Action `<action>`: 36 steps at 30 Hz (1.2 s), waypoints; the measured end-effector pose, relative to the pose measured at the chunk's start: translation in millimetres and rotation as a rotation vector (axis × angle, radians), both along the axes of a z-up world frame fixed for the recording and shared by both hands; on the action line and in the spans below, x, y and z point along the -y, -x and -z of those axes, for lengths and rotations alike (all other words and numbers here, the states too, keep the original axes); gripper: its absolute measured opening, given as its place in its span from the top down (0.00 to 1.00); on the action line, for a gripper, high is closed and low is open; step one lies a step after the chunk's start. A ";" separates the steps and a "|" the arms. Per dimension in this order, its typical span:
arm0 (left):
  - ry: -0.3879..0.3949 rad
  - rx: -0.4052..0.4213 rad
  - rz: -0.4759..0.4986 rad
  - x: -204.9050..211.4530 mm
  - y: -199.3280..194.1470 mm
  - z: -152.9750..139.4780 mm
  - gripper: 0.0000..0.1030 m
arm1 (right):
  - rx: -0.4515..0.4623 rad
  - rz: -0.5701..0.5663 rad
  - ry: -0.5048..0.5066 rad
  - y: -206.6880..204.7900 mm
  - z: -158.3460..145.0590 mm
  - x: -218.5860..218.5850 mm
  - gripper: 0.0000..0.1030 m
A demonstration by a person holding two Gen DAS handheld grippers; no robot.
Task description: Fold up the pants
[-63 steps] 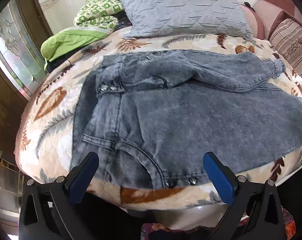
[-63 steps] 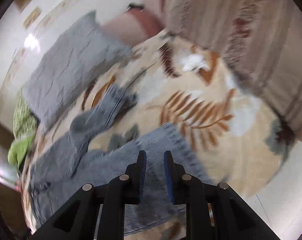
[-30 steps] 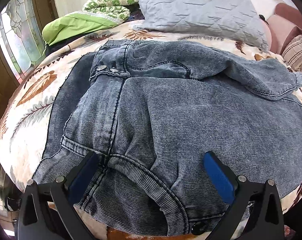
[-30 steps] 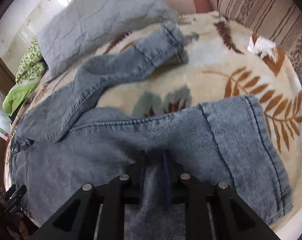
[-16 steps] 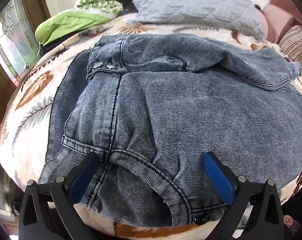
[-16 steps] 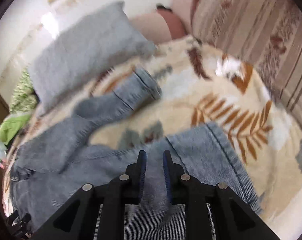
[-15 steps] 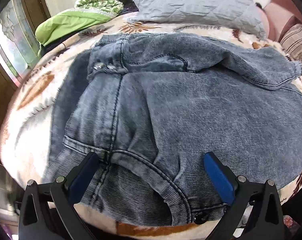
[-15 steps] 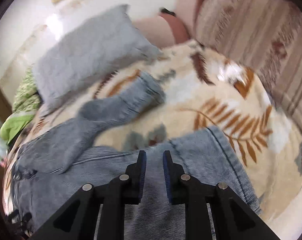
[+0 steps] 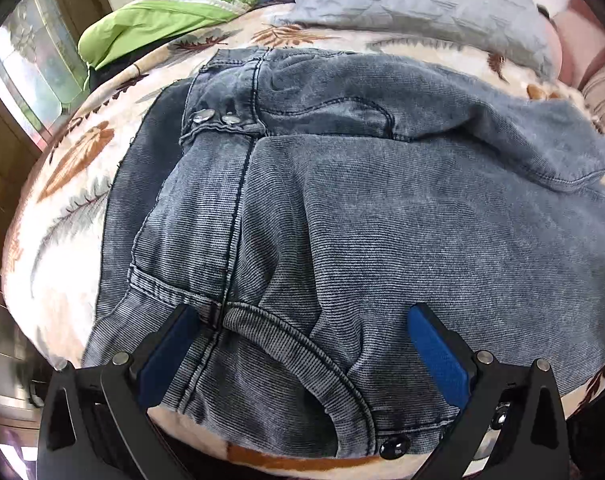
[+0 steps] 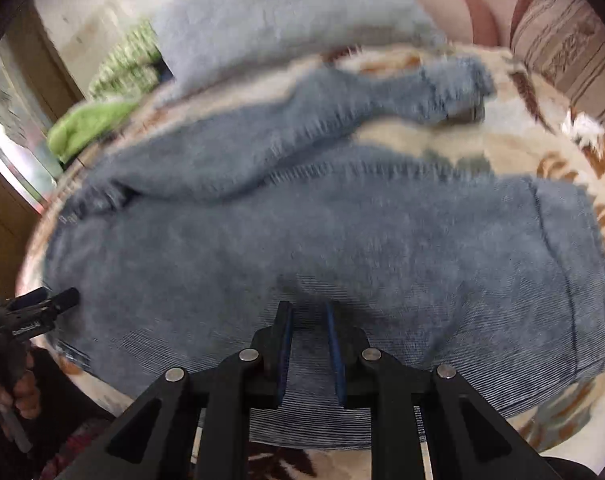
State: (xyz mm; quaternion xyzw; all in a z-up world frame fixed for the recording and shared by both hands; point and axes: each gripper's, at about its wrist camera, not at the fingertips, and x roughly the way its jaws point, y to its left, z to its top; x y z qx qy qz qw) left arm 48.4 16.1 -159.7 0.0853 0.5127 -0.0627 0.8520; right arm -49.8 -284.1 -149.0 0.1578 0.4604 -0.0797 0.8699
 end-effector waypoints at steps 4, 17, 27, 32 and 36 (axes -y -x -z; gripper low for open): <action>0.015 -0.012 -0.006 -1.5 -1.8 3.4 0.00 | 0.015 -0.009 0.001 -4.9 2.9 -1.7 0.81; 0.006 -0.031 0.015 -3.2 -5.1 0.8 0.00 | 0.052 -0.019 -0.044 -7.9 2.1 8.2 0.78; 0.004 -0.062 -0.003 -25.1 -13.4 -1.6 0.00 | 0.061 0.305 -0.037 28.3 -6.4 70.6 0.79; -0.019 -0.052 0.004 -30.9 -8.9 1.5 0.00 | 0.041 0.258 0.054 32.4 -5.2 63.8 0.79; -0.007 -0.060 0.008 -38.5 -6.2 3.7 0.00 | 0.070 0.316 -0.040 37.6 -8.3 84.7 0.79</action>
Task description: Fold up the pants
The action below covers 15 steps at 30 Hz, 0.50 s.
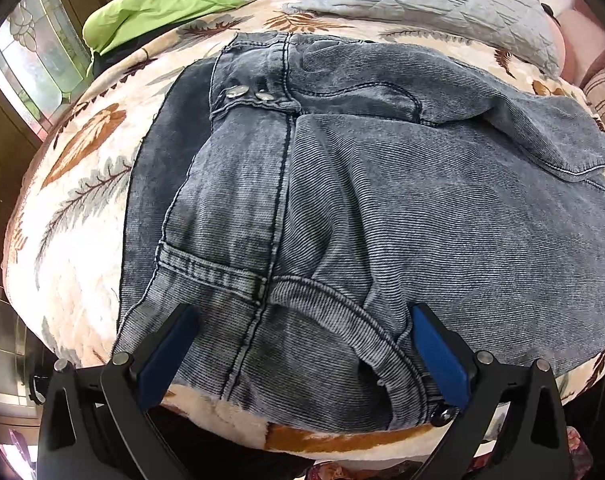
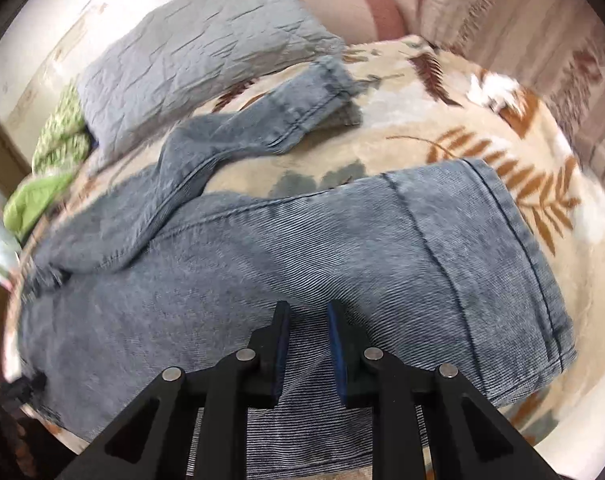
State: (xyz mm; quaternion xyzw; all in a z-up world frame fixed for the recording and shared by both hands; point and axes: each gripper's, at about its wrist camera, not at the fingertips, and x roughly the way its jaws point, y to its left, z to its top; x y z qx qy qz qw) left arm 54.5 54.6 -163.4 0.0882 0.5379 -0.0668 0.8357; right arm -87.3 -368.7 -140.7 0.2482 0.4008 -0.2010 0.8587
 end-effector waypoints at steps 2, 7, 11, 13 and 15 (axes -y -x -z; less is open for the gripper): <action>0.007 -0.005 -0.005 -6.3 -0.3 0.6 0.00 | 0.039 0.069 -0.082 11.6 1.1 17.4 0.80; -0.042 0.025 -0.042 -4.8 8.2 -11.3 0.00 | 0.072 0.091 -0.162 20.3 3.6 28.0 0.82; -0.116 0.173 0.007 12.8 25.1 -41.9 0.00 | 0.072 0.090 0.067 21.5 -18.8 3.7 0.79; -0.114 0.246 0.024 17.1 31.4 -62.4 0.00 | 0.096 0.072 0.159 21.3 -29.7 -9.0 0.79; -0.109 0.284 0.026 22.9 32.8 -77.7 0.00 | 0.115 0.053 0.190 20.3 -34.4 -16.0 0.79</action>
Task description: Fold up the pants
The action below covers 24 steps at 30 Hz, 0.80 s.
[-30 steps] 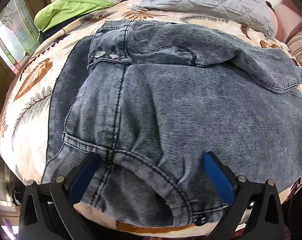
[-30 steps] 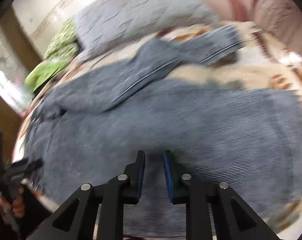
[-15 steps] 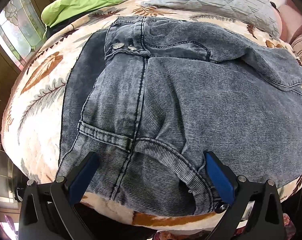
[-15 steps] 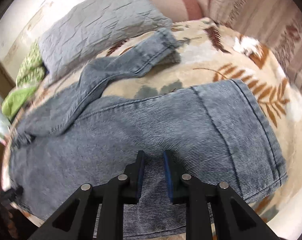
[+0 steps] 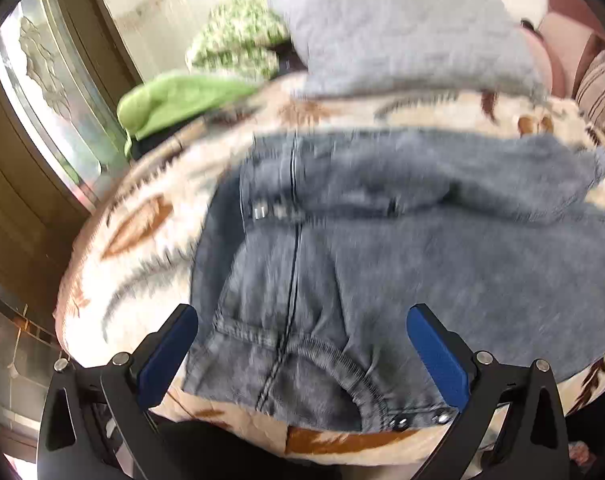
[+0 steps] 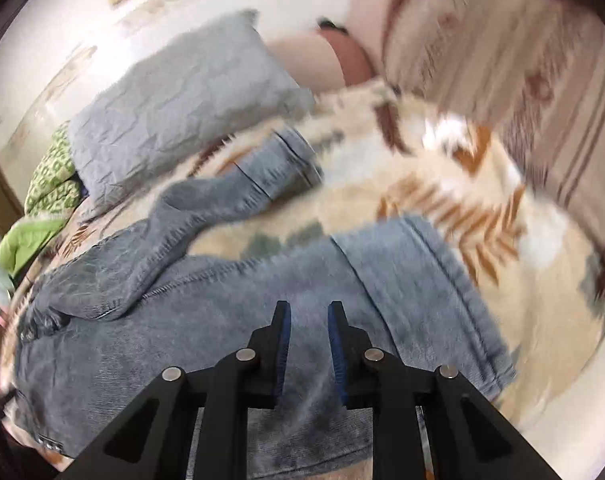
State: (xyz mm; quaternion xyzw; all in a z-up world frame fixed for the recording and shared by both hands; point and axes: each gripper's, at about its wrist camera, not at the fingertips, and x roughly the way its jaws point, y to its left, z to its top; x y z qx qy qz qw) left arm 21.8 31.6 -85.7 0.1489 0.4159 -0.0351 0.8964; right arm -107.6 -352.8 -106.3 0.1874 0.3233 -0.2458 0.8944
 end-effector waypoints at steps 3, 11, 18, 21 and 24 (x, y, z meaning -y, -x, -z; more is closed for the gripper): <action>-0.012 0.052 0.005 9.0 2.5 -16.0 0.00 | -0.013 -0.028 0.009 -6.8 0.7 -6.3 0.79; -0.033 0.076 0.016 24.0 3.5 -29.1 0.00 | -0.028 0.012 -0.077 -8.2 9.9 8.7 0.79; -0.032 0.065 0.020 28.4 4.1 -28.8 0.00 | -0.026 0.010 -0.055 -7.8 8.6 7.5 0.79; -0.037 0.066 0.025 29.8 4.1 -28.9 0.00 | -0.028 -0.006 -0.039 -9.9 7.2 5.3 0.79; -0.037 0.059 0.029 31.0 2.8 -27.0 0.00 | -0.039 -0.014 -0.043 -12.2 9.1 6.2 0.79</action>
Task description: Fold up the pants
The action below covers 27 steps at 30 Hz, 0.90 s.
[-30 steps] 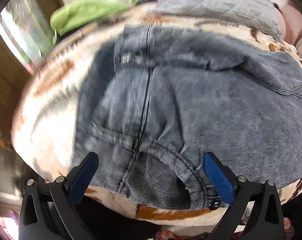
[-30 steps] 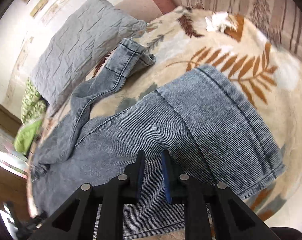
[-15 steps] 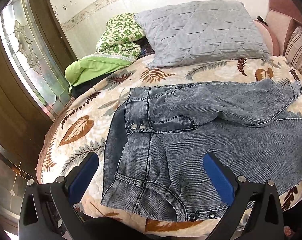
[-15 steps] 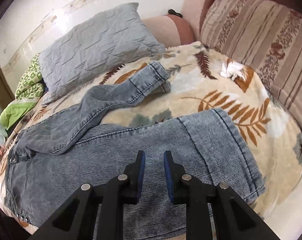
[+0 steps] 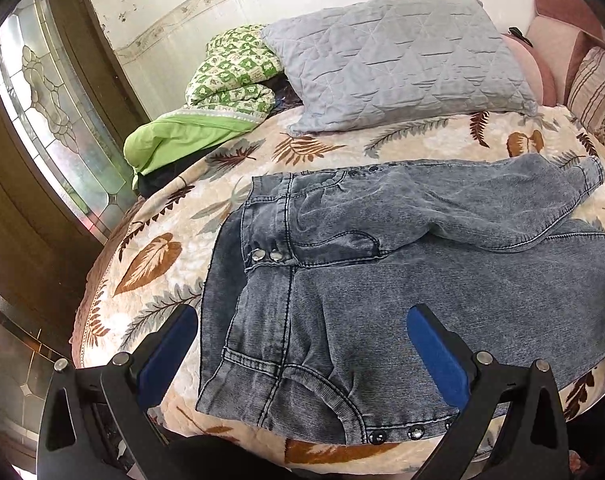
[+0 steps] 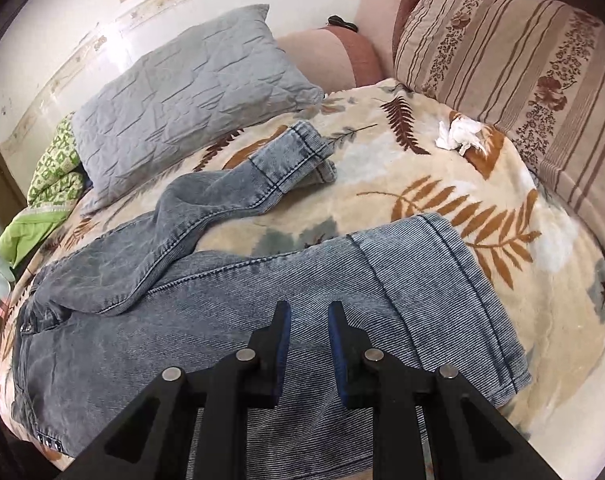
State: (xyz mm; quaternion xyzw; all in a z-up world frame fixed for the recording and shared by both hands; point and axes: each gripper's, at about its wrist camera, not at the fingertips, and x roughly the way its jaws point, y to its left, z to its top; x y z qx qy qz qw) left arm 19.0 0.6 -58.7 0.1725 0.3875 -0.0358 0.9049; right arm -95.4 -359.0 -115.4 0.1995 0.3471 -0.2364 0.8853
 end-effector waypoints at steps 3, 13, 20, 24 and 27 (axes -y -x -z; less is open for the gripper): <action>0.001 -0.017 0.002 -0.5 -2.3 5.2 0.00 | -0.006 -0.003 -0.004 -0.8 1.6 1.4 0.79; 0.009 -0.098 -0.043 -14.3 -22.8 31.8 0.00 | -0.037 -0.015 -0.005 -8.0 9.0 1.1 0.79; 0.016 -0.098 -0.124 -47.5 -65.7 35.6 0.00 | -0.040 -0.032 -0.028 -16.5 12.8 1.1 0.79; 0.028 -0.054 -0.204 -67.9 -122.8 24.4 0.00 | -0.011 -0.053 -0.062 -25.6 1.1 8.1 0.79; 0.055 -0.044 -0.244 -72.6 -167.2 20.2 0.00 | 0.002 -0.094 -0.009 -44.4 -21.8 21.5 0.79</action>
